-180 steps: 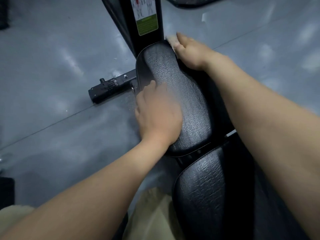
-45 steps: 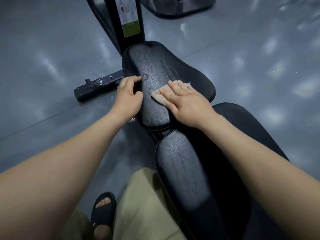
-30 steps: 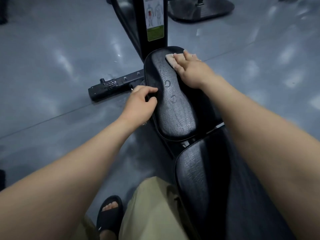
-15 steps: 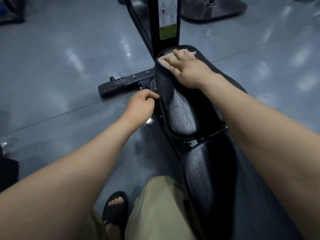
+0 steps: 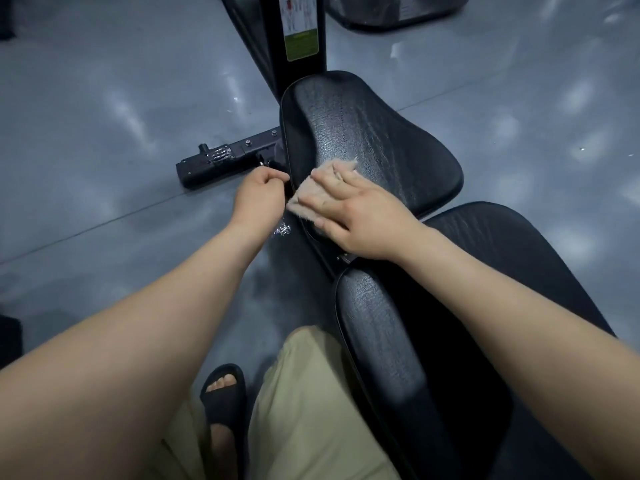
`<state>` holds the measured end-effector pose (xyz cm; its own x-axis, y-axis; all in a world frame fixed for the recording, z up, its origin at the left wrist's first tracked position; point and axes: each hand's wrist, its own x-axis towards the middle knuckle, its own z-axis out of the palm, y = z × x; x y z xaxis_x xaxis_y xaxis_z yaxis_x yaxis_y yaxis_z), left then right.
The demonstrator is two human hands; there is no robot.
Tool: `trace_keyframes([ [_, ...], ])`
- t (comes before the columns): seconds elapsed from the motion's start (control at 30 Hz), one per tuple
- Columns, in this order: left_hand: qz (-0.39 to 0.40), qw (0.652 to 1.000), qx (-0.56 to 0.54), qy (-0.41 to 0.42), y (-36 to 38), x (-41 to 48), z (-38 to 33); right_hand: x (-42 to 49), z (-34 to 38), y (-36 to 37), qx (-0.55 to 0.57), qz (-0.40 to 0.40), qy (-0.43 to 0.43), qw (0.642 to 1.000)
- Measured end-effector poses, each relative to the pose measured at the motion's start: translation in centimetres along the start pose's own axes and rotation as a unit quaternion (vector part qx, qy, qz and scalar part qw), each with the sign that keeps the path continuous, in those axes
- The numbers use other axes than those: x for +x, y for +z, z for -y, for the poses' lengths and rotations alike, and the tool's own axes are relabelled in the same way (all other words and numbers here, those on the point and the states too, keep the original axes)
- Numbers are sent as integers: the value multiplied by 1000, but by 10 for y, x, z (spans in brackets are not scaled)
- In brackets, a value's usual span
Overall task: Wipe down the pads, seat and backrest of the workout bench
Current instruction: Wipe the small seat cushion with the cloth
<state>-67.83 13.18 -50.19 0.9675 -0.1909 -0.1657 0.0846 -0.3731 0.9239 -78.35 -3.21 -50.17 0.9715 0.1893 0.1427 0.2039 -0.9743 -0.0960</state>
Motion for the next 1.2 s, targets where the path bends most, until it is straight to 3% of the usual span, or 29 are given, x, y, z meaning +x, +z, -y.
trace_keyframes([
  [0.27,0,999,38,38,12,-17,-12,-37,-12,4,-7,0,-44,999],
  [0.47,6,997,57,49,10,-17,-13,-37,-29,-11,-36,35,77,996],
  [0.67,13,994,86,65,12,-19,-21,-21,-59,-20,32,27,205,978],
  [0.73,16,993,91,67,16,-19,-23,-20,-47,-13,49,-6,181,982],
  [0.83,14,992,100,79,21,-19,-25,-27,-28,-4,36,-75,71,994],
  [0.93,16,992,100,73,20,-18,-26,-22,-31,-9,54,-126,36,990],
  [1.2,16,993,93,77,7,-14,-27,58,-61,-29,76,-122,144,979],
])
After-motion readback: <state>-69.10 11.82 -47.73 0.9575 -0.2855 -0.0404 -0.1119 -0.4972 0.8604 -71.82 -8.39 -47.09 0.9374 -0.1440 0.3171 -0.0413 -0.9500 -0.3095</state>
